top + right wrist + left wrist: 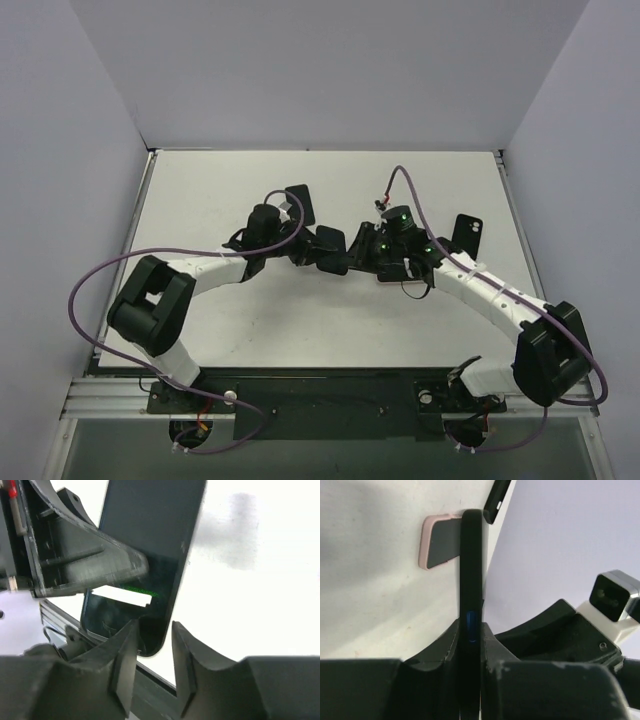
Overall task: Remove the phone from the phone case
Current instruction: Adjust the phone.
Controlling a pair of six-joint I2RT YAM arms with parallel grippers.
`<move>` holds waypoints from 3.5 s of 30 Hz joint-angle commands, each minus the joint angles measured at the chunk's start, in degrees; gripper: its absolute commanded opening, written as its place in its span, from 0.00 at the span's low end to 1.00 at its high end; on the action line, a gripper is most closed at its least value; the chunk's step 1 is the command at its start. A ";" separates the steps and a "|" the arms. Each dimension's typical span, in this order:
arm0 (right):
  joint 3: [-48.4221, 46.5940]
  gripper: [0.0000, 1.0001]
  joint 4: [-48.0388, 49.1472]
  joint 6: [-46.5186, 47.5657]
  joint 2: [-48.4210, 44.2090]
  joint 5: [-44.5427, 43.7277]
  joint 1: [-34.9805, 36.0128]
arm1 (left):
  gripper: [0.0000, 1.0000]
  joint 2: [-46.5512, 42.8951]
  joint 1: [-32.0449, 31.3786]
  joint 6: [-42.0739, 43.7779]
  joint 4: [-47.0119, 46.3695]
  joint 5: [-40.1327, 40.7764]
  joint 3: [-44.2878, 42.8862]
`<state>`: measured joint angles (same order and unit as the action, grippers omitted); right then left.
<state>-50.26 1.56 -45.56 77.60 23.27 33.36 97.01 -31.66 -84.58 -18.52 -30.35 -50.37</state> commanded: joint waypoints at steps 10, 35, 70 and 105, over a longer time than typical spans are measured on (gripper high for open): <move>-10.90 0.74 -32.04 29.80 -14.67 -0.07 2.32 | 0.00 -15.95 -3.57 55.09 27.86 -17.18 -11.58; -11.18 0.26 -25.40 30.46 -13.53 37.55 2.41 | 0.00 -29.16 -12.11 65.42 29.60 -31.97 -8.78; 16.86 0.00 53.10 -23.96 -25.58 -12.54 5.74 | 0.79 -41.30 -2.87 3.89 -28.93 22.00 19.35; 3.46 0.29 10.50 2.15 -22.23 -1.93 10.24 | 0.00 -32.76 4.58 10.38 -30.37 -4.48 6.88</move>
<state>-34.04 42.59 -62.70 56.05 7.75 46.72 65.69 -30.50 -79.55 -50.74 -17.65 -35.99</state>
